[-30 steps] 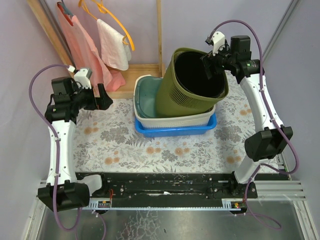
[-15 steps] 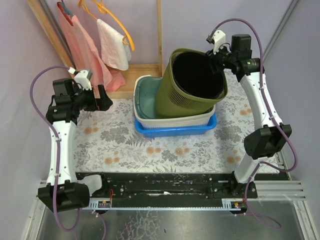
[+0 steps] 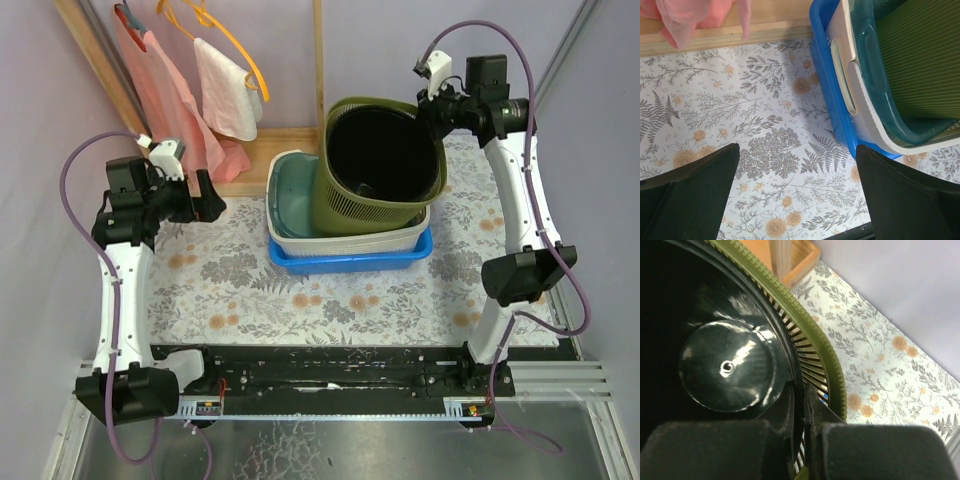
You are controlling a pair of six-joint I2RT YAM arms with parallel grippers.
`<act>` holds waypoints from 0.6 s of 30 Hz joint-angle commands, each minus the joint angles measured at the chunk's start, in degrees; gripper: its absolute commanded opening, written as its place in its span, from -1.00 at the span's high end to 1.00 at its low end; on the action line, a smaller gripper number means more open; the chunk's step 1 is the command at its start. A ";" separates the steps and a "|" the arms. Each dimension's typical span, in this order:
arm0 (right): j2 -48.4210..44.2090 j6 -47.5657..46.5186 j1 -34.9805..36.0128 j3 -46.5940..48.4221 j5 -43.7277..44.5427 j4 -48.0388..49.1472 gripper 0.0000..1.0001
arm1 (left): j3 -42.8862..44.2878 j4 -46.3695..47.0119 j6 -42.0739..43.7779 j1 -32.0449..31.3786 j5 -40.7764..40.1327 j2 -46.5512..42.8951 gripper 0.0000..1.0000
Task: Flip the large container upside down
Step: Pick up the container from the container.
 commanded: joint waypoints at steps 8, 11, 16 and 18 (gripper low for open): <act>-12.92 6.15 1.15 10.81 -6.30 8.63 1.00 | 16.97 -4.85 2.16 -2.92 -0.32 4.91 -1.00; -15.38 5.64 1.16 10.05 -3.35 10.77 1.00 | 22.14 -5.10 0.75 -3.46 -0.84 6.03 -1.00; -17.89 6.67 1.13 7.46 -0.44 15.37 1.00 | 37.03 -5.79 -4.13 -4.27 1.63 9.35 -1.00; -18.62 8.15 1.13 7.48 0.72 18.35 1.00 | 47.74 -7.20 -8.05 -5.46 5.06 14.00 -1.00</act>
